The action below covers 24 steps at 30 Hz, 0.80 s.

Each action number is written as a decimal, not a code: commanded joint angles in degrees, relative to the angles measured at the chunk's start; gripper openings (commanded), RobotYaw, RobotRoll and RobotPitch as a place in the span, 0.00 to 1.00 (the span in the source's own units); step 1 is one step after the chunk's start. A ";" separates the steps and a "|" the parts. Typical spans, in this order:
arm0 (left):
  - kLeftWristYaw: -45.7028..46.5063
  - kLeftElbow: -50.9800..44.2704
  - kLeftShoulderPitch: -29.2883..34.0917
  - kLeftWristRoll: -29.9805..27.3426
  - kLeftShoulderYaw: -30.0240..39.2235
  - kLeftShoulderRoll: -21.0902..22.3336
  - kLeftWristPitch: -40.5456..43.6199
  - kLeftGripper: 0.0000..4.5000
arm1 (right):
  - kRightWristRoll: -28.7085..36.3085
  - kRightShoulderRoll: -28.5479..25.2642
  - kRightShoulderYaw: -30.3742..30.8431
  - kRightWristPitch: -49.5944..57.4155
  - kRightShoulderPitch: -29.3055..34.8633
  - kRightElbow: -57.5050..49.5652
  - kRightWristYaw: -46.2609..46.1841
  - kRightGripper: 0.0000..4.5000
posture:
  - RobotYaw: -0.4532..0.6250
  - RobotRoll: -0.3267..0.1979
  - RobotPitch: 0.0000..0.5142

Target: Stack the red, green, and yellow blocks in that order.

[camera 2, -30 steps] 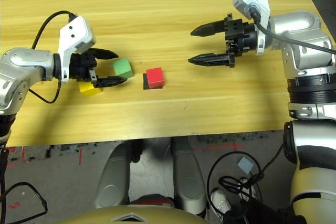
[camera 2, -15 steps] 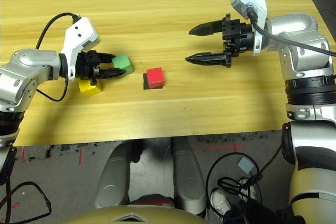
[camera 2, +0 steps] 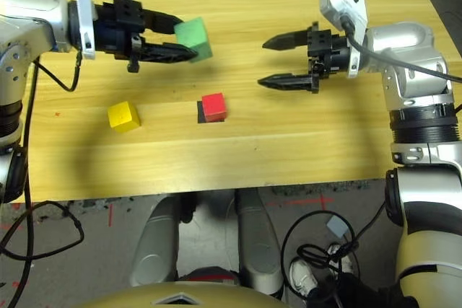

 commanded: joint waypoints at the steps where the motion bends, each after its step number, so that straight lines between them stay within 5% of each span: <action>1: 0.51 -3.32 -0.70 -1.03 -1.85 -0.61 3.08 0.45 | -0.47 -0.43 -0.07 -1.62 1.28 0.25 1.01 1.00 | 0.51 0.64 0.66; 24: 5.50 -9.14 4.32 1.12 -6.82 -1.00 6.95 0.45 | -0.84 -0.27 -0.09 -1.19 0.39 0.35 0.04 1.00 | 0.50 0.64 0.67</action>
